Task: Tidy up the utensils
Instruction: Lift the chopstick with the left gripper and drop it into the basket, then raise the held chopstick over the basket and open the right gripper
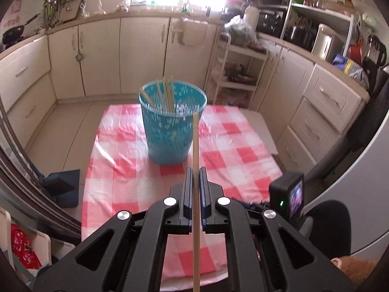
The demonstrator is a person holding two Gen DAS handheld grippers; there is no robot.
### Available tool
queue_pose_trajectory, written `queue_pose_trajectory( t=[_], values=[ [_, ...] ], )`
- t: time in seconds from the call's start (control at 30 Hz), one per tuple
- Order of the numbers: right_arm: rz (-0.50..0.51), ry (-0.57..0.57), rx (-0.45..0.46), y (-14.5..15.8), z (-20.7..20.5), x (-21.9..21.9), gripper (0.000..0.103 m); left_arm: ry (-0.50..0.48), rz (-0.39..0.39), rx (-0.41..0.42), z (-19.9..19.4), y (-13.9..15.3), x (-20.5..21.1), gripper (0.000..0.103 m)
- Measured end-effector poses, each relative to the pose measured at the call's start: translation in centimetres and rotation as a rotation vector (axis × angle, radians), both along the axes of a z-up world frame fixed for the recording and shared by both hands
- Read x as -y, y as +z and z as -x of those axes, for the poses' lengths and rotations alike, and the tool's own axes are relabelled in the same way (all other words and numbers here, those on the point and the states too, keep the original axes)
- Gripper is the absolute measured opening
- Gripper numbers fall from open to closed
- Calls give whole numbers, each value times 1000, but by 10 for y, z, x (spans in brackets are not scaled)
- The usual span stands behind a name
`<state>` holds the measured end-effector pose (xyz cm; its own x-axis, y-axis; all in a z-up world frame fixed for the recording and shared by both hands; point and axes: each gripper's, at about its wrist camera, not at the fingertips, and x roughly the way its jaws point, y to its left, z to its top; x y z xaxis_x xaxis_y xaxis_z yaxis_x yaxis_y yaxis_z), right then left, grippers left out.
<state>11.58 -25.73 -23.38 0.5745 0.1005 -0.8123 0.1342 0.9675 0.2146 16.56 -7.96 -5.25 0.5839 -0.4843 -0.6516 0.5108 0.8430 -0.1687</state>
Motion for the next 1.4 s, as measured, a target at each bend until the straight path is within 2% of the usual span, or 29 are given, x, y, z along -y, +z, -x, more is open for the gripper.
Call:
queue_pose_trajectory(
  t=[0.13,0.23,0.3,0.47,0.67,0.8,0.93,1.13,1.2,1.3,1.33,1.4],
  values=[
    [-8,1,2,0,-1,-1,18,32,86,119,-23,47,2,5],
    [-12,0,3,0,-2,-2,20,72,117,187,-47,67,10,5],
    [-17,3,4,0,-2,-3,23,111,131,226,-67,76,17,5],
    [6,19,12,0,-4,-9,30,192,190,250,-122,77,33,5],
    [-11,13,14,-1,-6,-7,30,257,197,291,-173,58,58,5],
    [-24,11,14,-1,-5,-6,31,274,177,276,-193,32,69,5],
    [-32,11,15,0,-6,-5,32,285,149,247,-204,4,75,5],
    [-37,12,15,0,-6,-5,32,284,71,215,-195,-27,71,6],
    [-38,12,14,-1,-6,-5,32,279,54,200,-188,-31,65,10],
    [-39,17,14,0,-6,-4,31,288,34,197,-174,-29,51,37],
    [-38,18,13,0,-6,-4,30,297,26,206,-167,-27,45,49],
    [-35,18,12,-1,-6,-3,27,307,27,227,-153,-20,30,56]
  ],
)
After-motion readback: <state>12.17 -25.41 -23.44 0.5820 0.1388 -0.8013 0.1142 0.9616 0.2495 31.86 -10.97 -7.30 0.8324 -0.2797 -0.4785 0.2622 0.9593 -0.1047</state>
